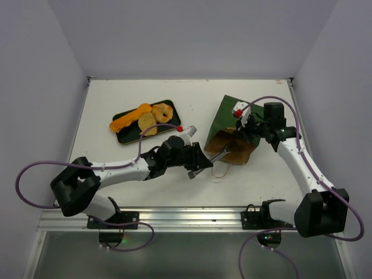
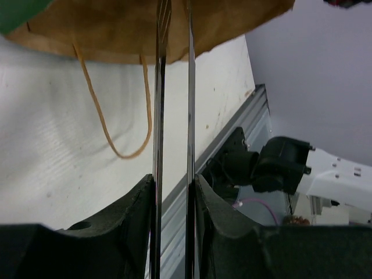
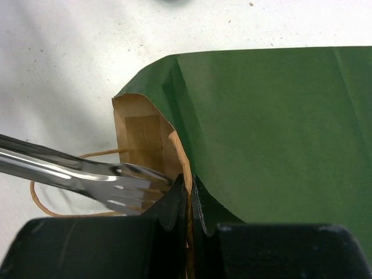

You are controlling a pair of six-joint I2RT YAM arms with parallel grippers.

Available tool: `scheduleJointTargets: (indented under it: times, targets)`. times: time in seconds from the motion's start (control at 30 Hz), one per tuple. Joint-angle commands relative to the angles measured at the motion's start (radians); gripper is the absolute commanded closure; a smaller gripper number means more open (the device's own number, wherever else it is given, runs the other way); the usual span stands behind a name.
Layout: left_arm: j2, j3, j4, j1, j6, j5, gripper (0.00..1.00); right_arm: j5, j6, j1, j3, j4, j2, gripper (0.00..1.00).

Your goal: Take the fake bread out of the paper bag

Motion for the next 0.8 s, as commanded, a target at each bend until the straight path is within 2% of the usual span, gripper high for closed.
scheduleJointTargets:
  times: [0.0, 0.33, 0.77]
  targets:
    - [0.081, 0.092, 0.122, -0.006, -0.034, -0.069, 0.64, -0.024, 0.05, -0.006, -0.02, 0.056, -0.043, 1.0]
    - [0.339, 0.246, 0.197, -0.006, -0.068, -0.118, 0.58, -0.012, 0.141, -0.006, -0.034, 0.127, -0.053, 1.0]
    - [0.489, 0.393, 0.211, -0.006, -0.051, -0.121, 0.53, -0.031, 0.164, -0.006, -0.043, 0.142, -0.057, 1.0]
